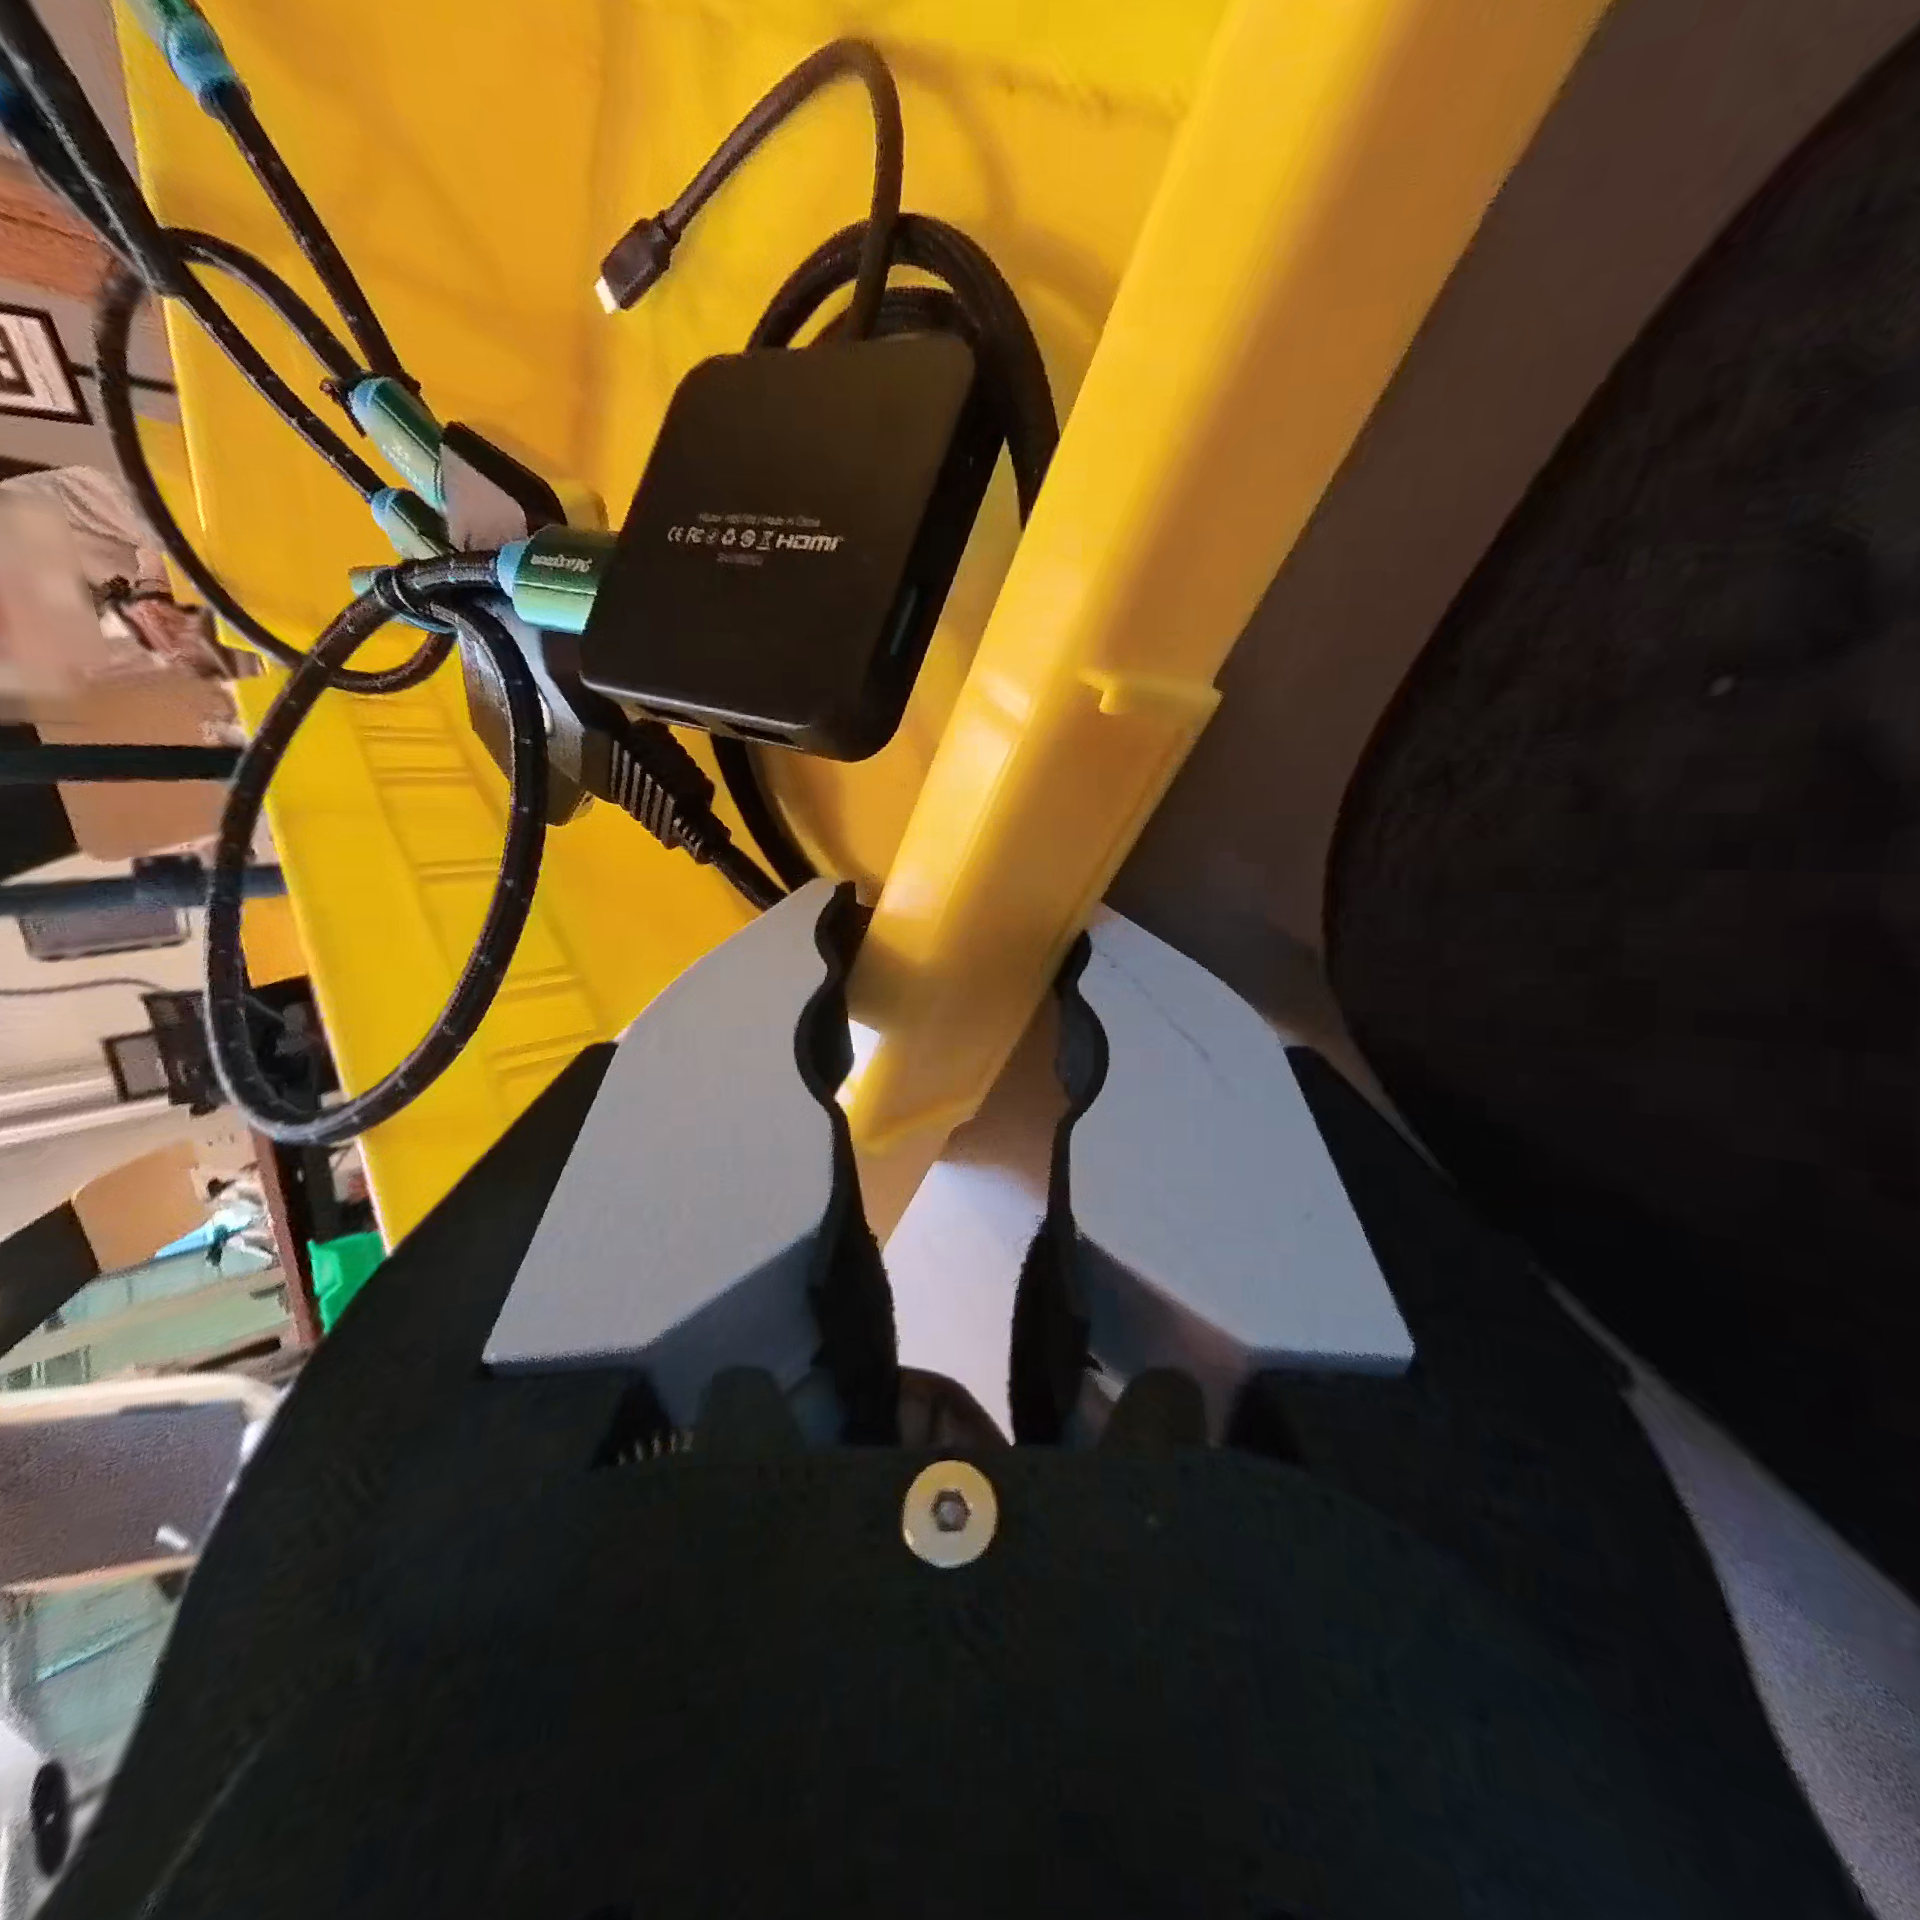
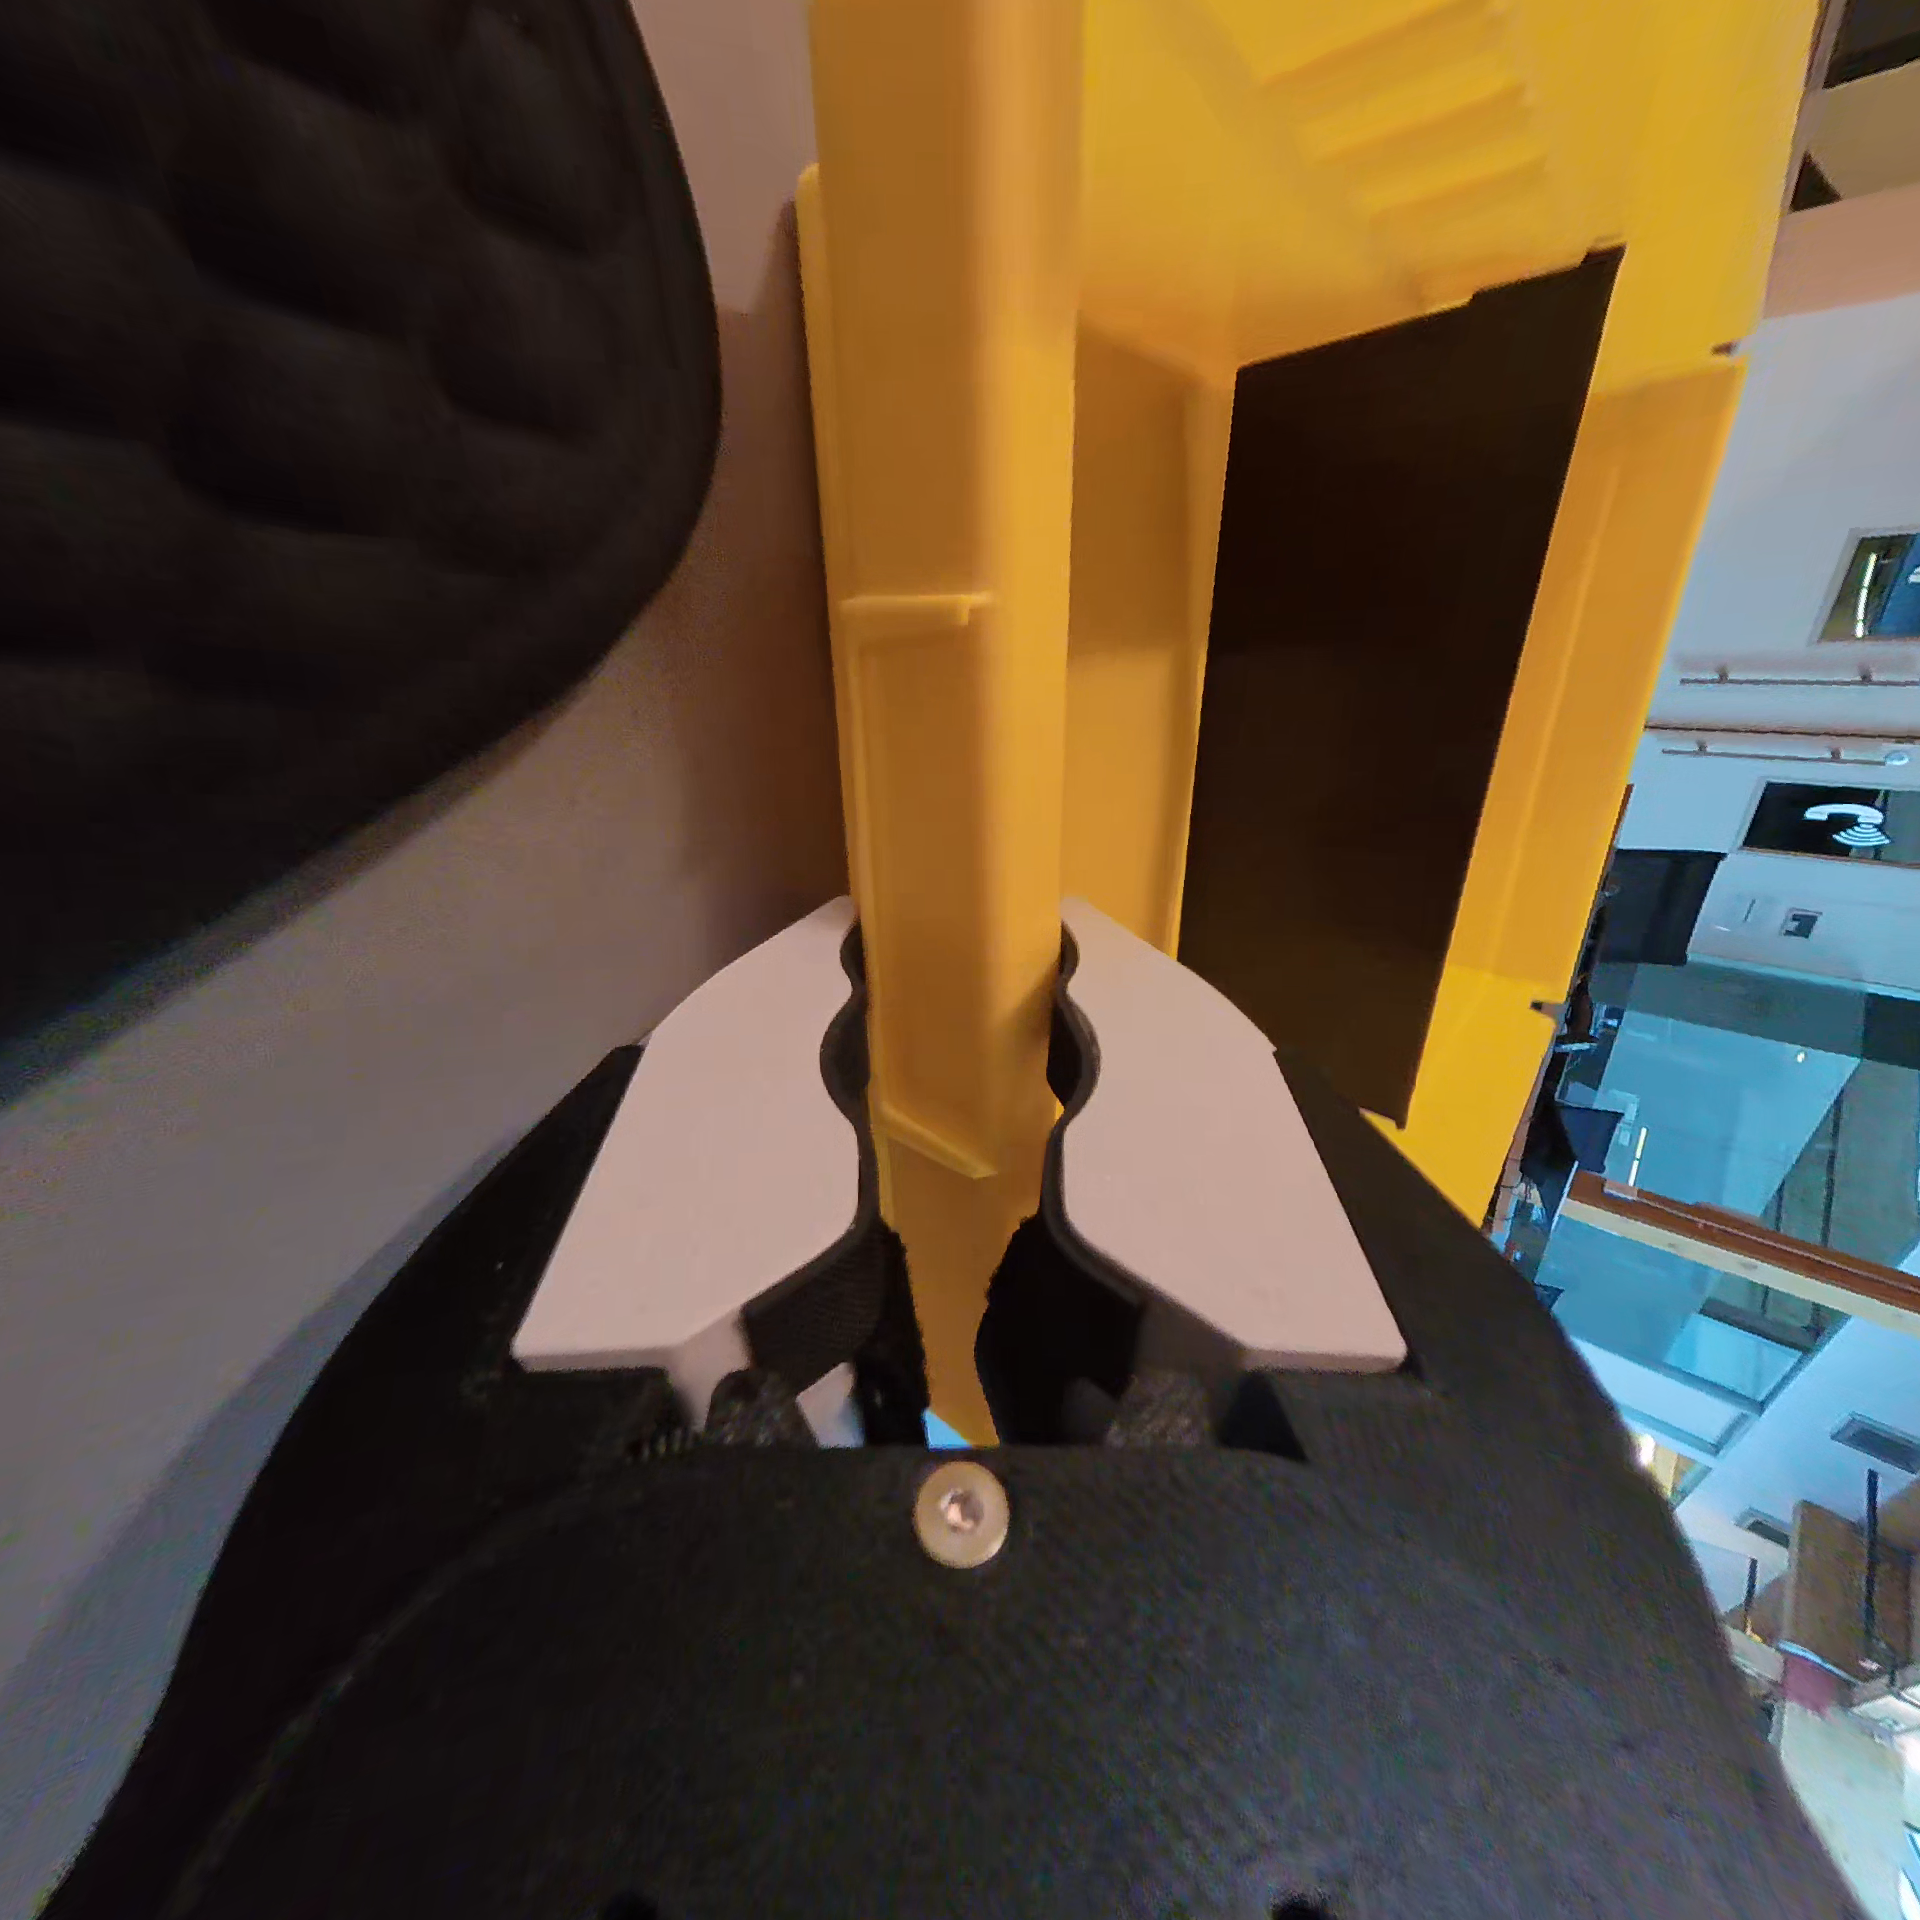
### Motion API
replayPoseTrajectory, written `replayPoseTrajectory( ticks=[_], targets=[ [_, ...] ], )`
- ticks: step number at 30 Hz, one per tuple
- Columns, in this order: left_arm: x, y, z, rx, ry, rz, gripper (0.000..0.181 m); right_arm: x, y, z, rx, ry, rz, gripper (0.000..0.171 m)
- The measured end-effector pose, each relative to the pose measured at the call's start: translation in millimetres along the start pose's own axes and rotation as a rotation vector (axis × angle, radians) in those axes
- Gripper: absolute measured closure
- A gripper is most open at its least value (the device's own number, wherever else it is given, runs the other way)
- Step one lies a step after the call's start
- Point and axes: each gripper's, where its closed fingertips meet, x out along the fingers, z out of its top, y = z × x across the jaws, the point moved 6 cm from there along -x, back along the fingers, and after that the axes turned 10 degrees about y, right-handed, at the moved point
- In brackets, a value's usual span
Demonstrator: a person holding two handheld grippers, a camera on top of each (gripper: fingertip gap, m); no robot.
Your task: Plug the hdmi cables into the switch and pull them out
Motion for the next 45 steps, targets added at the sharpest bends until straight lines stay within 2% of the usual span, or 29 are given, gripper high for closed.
replayPoseTrajectory(
  ticks=[6,11,18,21,24,26,30,34,36,38,42,45],
  targets=[
    [-5,4,-54,-0.060,0.062,0.058,0.146,3,-3,-34,0.000,-0.010,-0.017,0.139],
    [-17,1,-100,-0.055,0.022,0.074,0.147,1,-2,-61,-0.042,-0.073,-0.036,0.138],
    [-46,-12,-160,0.013,-0.032,0.063,0.148,-12,7,-91,-0.057,-0.064,-0.033,0.138],
    [-54,-17,-177,-0.075,-0.035,0.057,0.144,-18,10,-99,-0.030,-0.071,-0.001,0.135],
    [-67,-15,-174,-0.319,-0.145,-0.004,0.122,-28,14,-99,0.106,-0.176,0.126,0.115],
    [-78,-5,-169,-0.576,-0.228,-0.076,0.107,-38,10,-100,0.217,-0.249,0.186,0.109],
    [-93,21,-155,-1.129,-0.420,-0.292,0.106,-62,-9,-96,0.321,-0.402,0.127,0.108],
    [-78,34,-147,-1.426,-0.444,-0.558,0.106,-78,-25,-84,0.336,-0.499,0.056,0.111],
    [-62,35,-148,-1.493,-0.344,-0.606,0.107,-83,-28,-77,0.318,-0.513,0.029,0.111],
    [-50,38,-150,-1.496,-0.269,-0.541,0.110,-88,-30,-69,0.299,-0.541,0.015,0.113],
    [-33,32,-146,-1.359,-0.063,-0.563,0.120,-98,-32,-51,0.248,-0.587,-0.021,0.116],
    [-31,34,-139,-1.356,-0.064,-0.629,0.135,-102,-36,-42,0.221,-0.609,-0.042,0.117]
  ],
)
